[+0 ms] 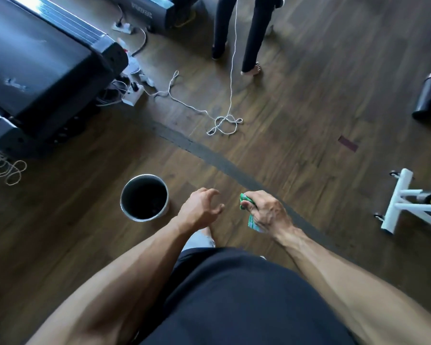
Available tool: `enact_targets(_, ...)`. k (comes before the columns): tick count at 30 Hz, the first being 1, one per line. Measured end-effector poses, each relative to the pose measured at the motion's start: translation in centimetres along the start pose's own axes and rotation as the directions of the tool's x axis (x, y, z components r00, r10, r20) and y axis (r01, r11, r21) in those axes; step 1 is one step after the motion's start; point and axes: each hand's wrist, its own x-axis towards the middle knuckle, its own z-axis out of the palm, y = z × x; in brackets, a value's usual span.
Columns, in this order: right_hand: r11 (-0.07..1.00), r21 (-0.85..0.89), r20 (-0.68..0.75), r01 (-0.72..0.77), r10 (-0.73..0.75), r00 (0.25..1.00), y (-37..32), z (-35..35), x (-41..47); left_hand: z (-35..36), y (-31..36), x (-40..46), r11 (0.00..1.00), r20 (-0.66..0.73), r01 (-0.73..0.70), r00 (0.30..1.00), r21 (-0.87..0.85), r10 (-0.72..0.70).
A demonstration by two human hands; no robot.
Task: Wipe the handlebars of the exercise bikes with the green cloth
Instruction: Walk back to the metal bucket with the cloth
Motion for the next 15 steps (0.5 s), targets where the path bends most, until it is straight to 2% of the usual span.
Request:
enact_targets(4, 0.999, -0.036, 0.038, 0.028, -0.026, 0.999, -2.0, -1.5, 8.8, -4.6, -0.6, 5.7, 1.000, -0.032, 0.009, 0.999, 0.002, -0.009)
enact_targets(8, 0.998, -0.002, 0.071, 0.068, -0.068, 0.995, -3.5, -1.1, 14.7, -8.4, -1.4, 9.3, 0.998, -0.026, 0.055, 0.998, -0.008, -0.056)
enact_targets(15, 0.986, 0.048, 0.204, 0.161, -0.168, 0.964, -3.8, -0.4, 27.7, -13.2, -4.0, 16.8, 0.970, -0.066, 0.229, 0.970, -0.076, -0.235)
